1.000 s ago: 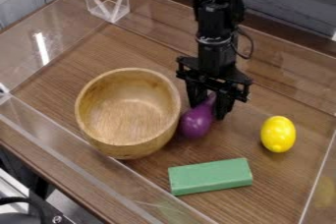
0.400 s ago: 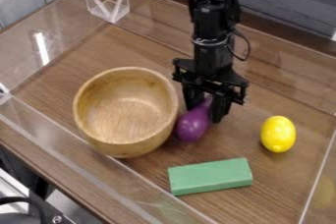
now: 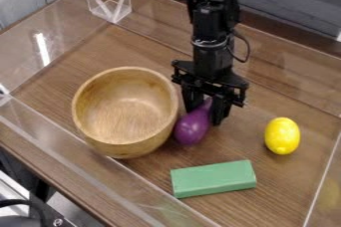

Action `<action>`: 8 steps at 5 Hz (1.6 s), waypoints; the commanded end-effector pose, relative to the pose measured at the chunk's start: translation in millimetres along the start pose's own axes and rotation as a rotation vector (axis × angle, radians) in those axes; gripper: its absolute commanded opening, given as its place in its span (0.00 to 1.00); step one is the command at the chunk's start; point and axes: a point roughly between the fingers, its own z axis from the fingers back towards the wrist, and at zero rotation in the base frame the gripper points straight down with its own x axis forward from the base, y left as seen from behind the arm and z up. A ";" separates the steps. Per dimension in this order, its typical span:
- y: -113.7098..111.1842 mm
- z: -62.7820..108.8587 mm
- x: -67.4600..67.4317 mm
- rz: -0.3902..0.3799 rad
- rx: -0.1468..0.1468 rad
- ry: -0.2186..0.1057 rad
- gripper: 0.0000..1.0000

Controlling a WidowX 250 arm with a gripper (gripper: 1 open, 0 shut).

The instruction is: Put the purple eggplant in the brown bowl

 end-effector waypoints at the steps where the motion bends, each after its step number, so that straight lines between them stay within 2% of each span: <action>1: 1.7 21.9 3.1 -0.009 0.000 -0.073 0.00; 6: 8.5 21.9 -5.2 0.003 -0.007 -0.061 0.00; 8: 21.4 27.6 -13.4 0.007 -0.004 -0.066 0.00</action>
